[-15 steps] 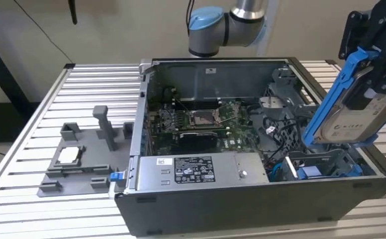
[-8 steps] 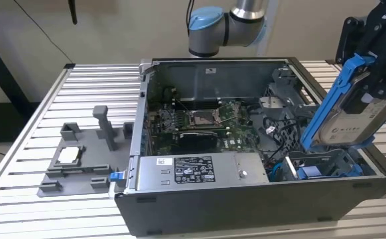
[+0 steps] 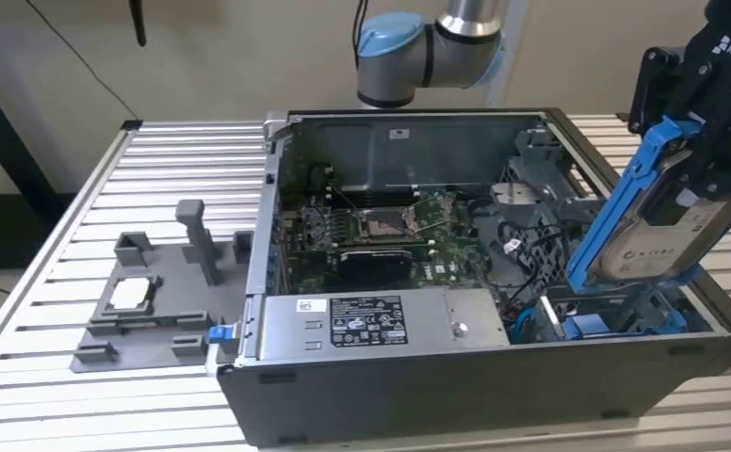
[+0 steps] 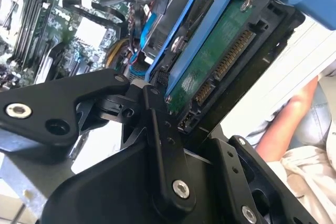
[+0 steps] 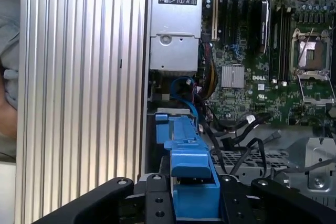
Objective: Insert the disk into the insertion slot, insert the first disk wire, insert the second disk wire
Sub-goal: 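Insert the disk into the insertion slot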
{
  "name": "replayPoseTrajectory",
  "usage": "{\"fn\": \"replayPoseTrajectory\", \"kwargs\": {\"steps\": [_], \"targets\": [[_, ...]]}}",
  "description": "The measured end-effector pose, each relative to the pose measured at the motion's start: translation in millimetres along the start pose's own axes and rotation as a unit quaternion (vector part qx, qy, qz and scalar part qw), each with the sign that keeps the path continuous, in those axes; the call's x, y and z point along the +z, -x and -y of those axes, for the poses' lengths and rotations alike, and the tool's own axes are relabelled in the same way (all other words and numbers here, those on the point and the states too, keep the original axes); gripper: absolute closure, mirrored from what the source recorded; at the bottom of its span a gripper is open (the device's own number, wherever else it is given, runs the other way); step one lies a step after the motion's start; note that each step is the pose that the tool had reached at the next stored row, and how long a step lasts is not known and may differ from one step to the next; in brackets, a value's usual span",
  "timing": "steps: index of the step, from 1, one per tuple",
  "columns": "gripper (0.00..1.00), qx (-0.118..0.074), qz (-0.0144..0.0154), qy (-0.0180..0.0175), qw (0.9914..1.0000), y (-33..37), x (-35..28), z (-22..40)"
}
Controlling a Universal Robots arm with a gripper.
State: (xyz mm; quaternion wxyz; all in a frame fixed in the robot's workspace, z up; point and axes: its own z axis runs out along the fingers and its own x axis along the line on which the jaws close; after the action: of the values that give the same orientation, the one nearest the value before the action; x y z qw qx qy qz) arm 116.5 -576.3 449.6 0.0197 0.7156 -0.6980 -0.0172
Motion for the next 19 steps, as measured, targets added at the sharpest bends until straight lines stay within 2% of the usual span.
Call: {"fn": "replayPoseTrajectory", "kwargs": {"steps": [7, 13, 19], "targets": [[0.67, 0.000, 0.0006, 0.0000, 1.00000, 1.5, 11.0, 0.6], [0.67, 0.010, 0.0028, 0.0000, 0.99995, 1.8, 15.8, 0.8], [0.67, 0.010, 0.0029, 0.0000, 0.99994, 2.1, 21.6, 1.2]]}}
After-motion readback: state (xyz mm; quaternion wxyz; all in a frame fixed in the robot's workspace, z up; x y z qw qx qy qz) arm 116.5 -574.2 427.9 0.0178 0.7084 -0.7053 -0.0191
